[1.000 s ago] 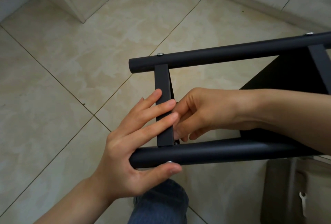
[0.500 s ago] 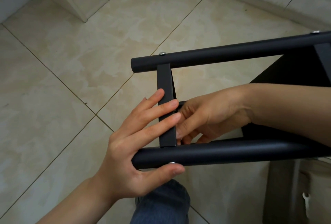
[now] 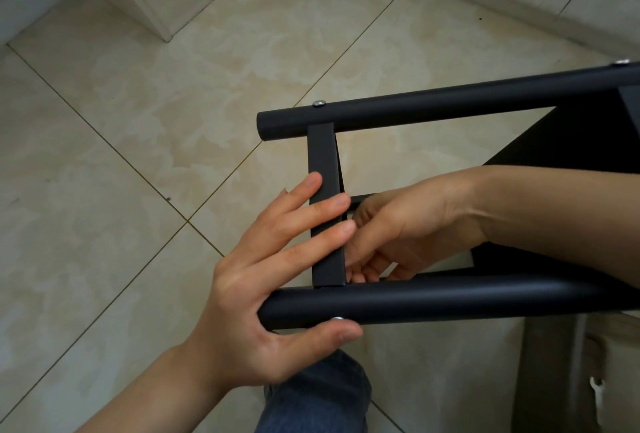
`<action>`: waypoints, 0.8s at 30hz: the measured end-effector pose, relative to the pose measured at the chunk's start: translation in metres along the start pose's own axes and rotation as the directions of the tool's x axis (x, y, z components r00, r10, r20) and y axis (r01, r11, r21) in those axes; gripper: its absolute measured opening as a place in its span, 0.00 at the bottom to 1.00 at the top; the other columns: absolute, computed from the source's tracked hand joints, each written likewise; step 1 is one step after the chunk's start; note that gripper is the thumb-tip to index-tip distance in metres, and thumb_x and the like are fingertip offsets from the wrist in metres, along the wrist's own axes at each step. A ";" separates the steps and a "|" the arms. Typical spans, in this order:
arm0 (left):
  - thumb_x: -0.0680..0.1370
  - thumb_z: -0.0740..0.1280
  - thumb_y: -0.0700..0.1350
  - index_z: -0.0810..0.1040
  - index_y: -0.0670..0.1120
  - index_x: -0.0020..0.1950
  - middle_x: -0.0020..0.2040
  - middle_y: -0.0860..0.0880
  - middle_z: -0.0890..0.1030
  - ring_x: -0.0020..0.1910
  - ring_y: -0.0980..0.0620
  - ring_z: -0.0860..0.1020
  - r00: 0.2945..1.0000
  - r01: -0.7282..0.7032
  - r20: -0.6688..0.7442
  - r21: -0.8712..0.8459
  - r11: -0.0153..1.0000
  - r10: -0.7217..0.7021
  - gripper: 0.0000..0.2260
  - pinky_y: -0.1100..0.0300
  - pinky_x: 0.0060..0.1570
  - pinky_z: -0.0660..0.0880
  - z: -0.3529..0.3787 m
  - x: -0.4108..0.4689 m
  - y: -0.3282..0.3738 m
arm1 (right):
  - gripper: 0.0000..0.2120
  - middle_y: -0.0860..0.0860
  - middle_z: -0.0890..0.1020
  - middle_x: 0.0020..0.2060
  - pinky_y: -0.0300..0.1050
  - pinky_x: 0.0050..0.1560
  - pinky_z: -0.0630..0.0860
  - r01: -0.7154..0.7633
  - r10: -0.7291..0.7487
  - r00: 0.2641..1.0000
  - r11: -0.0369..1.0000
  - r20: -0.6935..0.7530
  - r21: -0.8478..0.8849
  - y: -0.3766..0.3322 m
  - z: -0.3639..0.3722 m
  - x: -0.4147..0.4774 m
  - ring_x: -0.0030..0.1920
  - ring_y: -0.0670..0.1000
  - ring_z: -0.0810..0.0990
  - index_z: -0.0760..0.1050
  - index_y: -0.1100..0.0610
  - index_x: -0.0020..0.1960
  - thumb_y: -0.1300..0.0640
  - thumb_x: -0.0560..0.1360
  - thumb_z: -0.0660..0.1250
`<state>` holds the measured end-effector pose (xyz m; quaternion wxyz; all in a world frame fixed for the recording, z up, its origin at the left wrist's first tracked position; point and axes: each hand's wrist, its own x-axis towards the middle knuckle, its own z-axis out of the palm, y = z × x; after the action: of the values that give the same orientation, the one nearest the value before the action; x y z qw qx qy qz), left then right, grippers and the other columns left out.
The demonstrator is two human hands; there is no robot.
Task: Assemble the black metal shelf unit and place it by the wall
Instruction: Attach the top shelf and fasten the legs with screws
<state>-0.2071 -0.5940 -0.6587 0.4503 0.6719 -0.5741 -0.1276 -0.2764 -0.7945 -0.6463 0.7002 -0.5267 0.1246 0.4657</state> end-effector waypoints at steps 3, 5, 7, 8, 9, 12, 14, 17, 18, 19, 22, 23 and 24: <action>0.79 0.66 0.59 0.74 0.36 0.65 0.69 0.40 0.74 0.77 0.40 0.66 1.000 -0.003 0.001 0.003 1.000 0.003 0.27 0.41 0.73 0.66 0.000 0.001 -0.001 | 0.06 0.53 0.80 0.43 0.46 0.51 0.73 0.052 -0.052 0.999 0.999 -0.012 0.003 0.003 0.001 0.003 0.42 0.49 0.76 0.80 0.57 0.47 0.58 0.79 0.65; 0.79 0.66 0.59 0.74 0.37 0.65 0.69 0.40 0.74 0.77 0.40 0.66 1.000 -0.001 0.000 0.003 1.000 0.001 0.27 0.41 0.73 0.66 0.000 0.001 -0.001 | 0.07 0.53 0.81 0.41 0.46 0.50 0.74 0.081 -0.081 0.997 0.997 -0.010 0.011 0.001 0.000 0.001 0.41 0.48 0.77 0.81 0.56 0.44 0.59 0.79 0.66; 0.79 0.66 0.59 0.74 0.37 0.65 0.69 0.40 0.74 0.77 0.40 0.66 1.000 -0.001 0.000 0.004 1.000 0.001 0.27 0.41 0.73 0.66 0.000 0.001 -0.001 | 0.05 0.51 0.82 0.40 0.44 0.49 0.74 0.074 -0.074 0.997 0.997 -0.005 0.010 -0.001 -0.003 -0.001 0.40 0.47 0.77 0.82 0.55 0.41 0.58 0.75 0.69; 0.79 0.66 0.59 0.75 0.37 0.65 0.69 0.40 0.74 0.77 0.40 0.66 1.000 0.000 -0.002 0.003 1.000 0.000 0.27 0.40 0.73 0.66 0.000 0.000 -0.001 | 0.05 0.51 0.82 0.39 0.43 0.48 0.73 0.063 -0.063 0.998 0.998 -0.008 0.004 -0.001 -0.003 -0.002 0.40 0.47 0.76 0.82 0.56 0.42 0.58 0.74 0.69; 0.79 0.66 0.59 0.75 0.37 0.65 0.69 0.40 0.74 0.77 0.40 0.66 1.000 0.001 -0.002 0.001 1.000 -0.001 0.27 0.39 0.72 0.66 0.000 0.000 -0.001 | 0.05 0.51 0.81 0.39 0.43 0.48 0.73 0.051 -0.051 0.999 0.999 -0.014 -0.006 -0.001 -0.004 -0.001 0.40 0.47 0.76 0.82 0.58 0.44 0.57 0.75 0.69; 0.79 0.67 0.58 0.75 0.36 0.65 0.70 0.40 0.74 0.77 0.39 0.66 1.000 0.004 -0.002 -0.004 1.000 -0.004 0.27 0.37 0.72 0.66 0.000 0.000 -0.001 | 0.08 0.52 0.80 0.38 0.42 0.45 0.72 0.024 -0.026 0.998 0.999 -0.049 -0.035 0.001 0.000 0.002 0.39 0.48 0.74 0.79 0.61 0.53 0.57 0.79 0.67; 0.79 0.66 0.58 0.75 0.36 0.65 0.69 0.40 0.74 0.77 0.40 0.66 1.000 0.004 -0.003 -0.010 1.000 -0.004 0.27 0.40 0.73 0.66 0.000 0.000 -0.001 | 0.08 0.51 0.79 0.38 0.41 0.44 0.72 0.019 -0.021 0.998 0.999 -0.062 -0.036 0.001 0.003 0.004 0.39 0.48 0.74 0.78 0.61 0.53 0.56 0.79 0.66; 0.79 0.67 0.58 0.76 0.37 0.66 0.70 0.40 0.75 0.77 0.39 0.66 1.000 0.003 -0.008 -0.025 1.000 -0.003 0.26 0.41 0.73 0.66 0.000 0.000 -0.002 | 0.06 0.52 0.80 0.39 0.42 0.45 0.72 0.032 -0.033 0.998 0.999 -0.054 -0.020 0.001 0.003 0.003 0.39 0.48 0.74 0.79 0.59 0.50 0.57 0.79 0.66; 0.79 0.67 0.58 0.75 0.38 0.67 0.71 0.41 0.75 0.77 0.39 0.66 1.000 0.003 -0.010 -0.029 1.000 -0.003 0.27 0.40 0.73 0.66 0.001 -0.001 -0.002 | 0.06 0.52 0.80 0.39 0.41 0.45 0.72 0.037 -0.038 0.998 0.999 -0.050 -0.019 0.000 0.002 0.001 0.39 0.48 0.74 0.80 0.59 0.48 0.57 0.79 0.66; 0.79 0.67 0.59 0.73 0.37 0.68 0.71 0.42 0.75 0.77 0.39 0.66 1.000 0.002 -0.012 -0.032 0.999 -0.003 0.28 0.40 0.72 0.66 0.001 -0.001 -0.003 | 0.06 0.52 0.81 0.39 0.41 0.45 0.72 0.038 -0.039 0.998 0.999 -0.048 -0.017 0.000 0.000 0.000 0.39 0.48 0.75 0.81 0.58 0.46 0.58 0.79 0.66; 0.79 0.67 0.59 0.74 0.36 0.68 0.71 0.40 0.75 0.76 0.39 0.67 1.000 0.006 -0.015 -0.024 1.000 -0.006 0.29 0.37 0.71 0.67 0.001 -0.002 -0.003 | 0.08 0.52 0.81 0.38 0.40 0.43 0.73 0.026 -0.025 0.999 1.000 -0.043 0.010 -0.002 -0.001 -0.003 0.38 0.47 0.75 0.82 0.57 0.41 0.60 0.77 0.67; 0.79 0.67 0.59 0.74 0.35 0.67 0.70 0.40 0.75 0.76 0.39 0.67 1.000 0.006 -0.015 -0.021 1.000 -0.006 0.29 0.37 0.71 0.66 0.001 -0.002 -0.003 | 0.07 0.52 0.81 0.37 0.40 0.43 0.73 0.021 -0.021 0.999 1.000 -0.042 0.013 -0.001 -0.001 -0.003 0.38 0.47 0.75 0.82 0.58 0.43 0.60 0.77 0.67; 0.79 0.67 0.59 0.74 0.35 0.67 0.70 0.40 0.75 0.76 0.39 0.67 1.000 0.004 -0.015 -0.020 1.000 -0.004 0.29 0.37 0.72 0.66 0.001 -0.002 -0.003 | 0.06 0.52 0.80 0.38 0.40 0.43 0.73 0.015 -0.015 0.999 1.000 -0.046 0.009 -0.001 -0.001 -0.001 0.38 0.47 0.75 0.81 0.60 0.46 0.59 0.78 0.67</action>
<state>-0.2064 -0.5927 -0.6622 0.4610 0.6695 -0.5680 -0.1290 -0.2760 -0.7958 -0.6447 0.7031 -0.5348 0.1390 0.4475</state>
